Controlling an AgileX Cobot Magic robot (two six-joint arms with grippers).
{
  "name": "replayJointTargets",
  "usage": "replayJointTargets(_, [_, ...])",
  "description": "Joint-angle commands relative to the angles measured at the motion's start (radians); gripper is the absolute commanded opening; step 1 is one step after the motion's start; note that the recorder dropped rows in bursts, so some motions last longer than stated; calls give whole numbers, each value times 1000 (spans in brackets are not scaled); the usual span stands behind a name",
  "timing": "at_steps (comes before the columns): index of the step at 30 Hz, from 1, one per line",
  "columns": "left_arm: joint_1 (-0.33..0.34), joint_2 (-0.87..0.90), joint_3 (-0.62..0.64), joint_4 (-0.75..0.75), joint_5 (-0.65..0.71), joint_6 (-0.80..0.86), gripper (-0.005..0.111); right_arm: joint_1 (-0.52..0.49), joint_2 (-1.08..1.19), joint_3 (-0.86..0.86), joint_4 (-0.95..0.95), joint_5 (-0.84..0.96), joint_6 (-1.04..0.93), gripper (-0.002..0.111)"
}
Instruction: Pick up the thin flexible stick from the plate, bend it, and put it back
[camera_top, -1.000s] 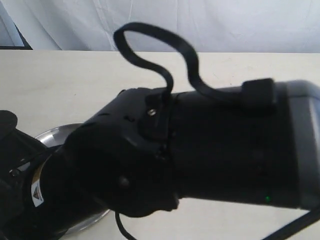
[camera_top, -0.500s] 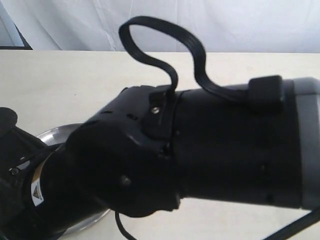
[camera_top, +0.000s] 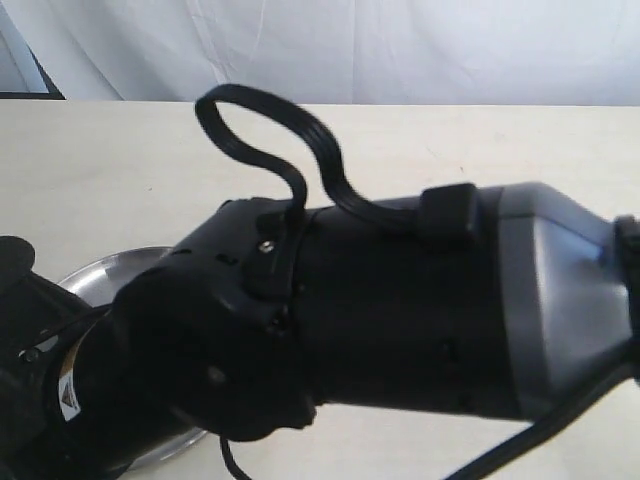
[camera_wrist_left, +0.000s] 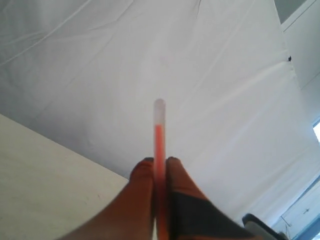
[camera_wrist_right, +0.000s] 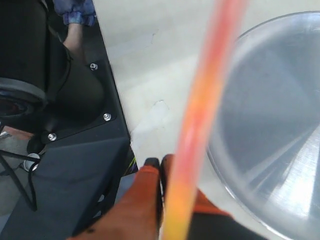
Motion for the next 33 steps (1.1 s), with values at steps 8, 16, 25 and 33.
replayJointTargets(8, [-2, -1, 0, 8, 54, 51, 38, -2, -37, 2, 3, 28, -9, 0])
replayJointTargets(16, [-11, -1, 0, 7, -11, 49, 36, -2, -35, 2, 52, -91, -9, 0])
replayJointTargets(25, [-21, -1, 0, 13, -105, 48, 16, -4, -5, 2, 48, -296, -9, 0])
replayJointTargets(33, [-21, -1, 0, 113, -123, 50, 0, -4, 13, 2, 112, -326, -7, 0])
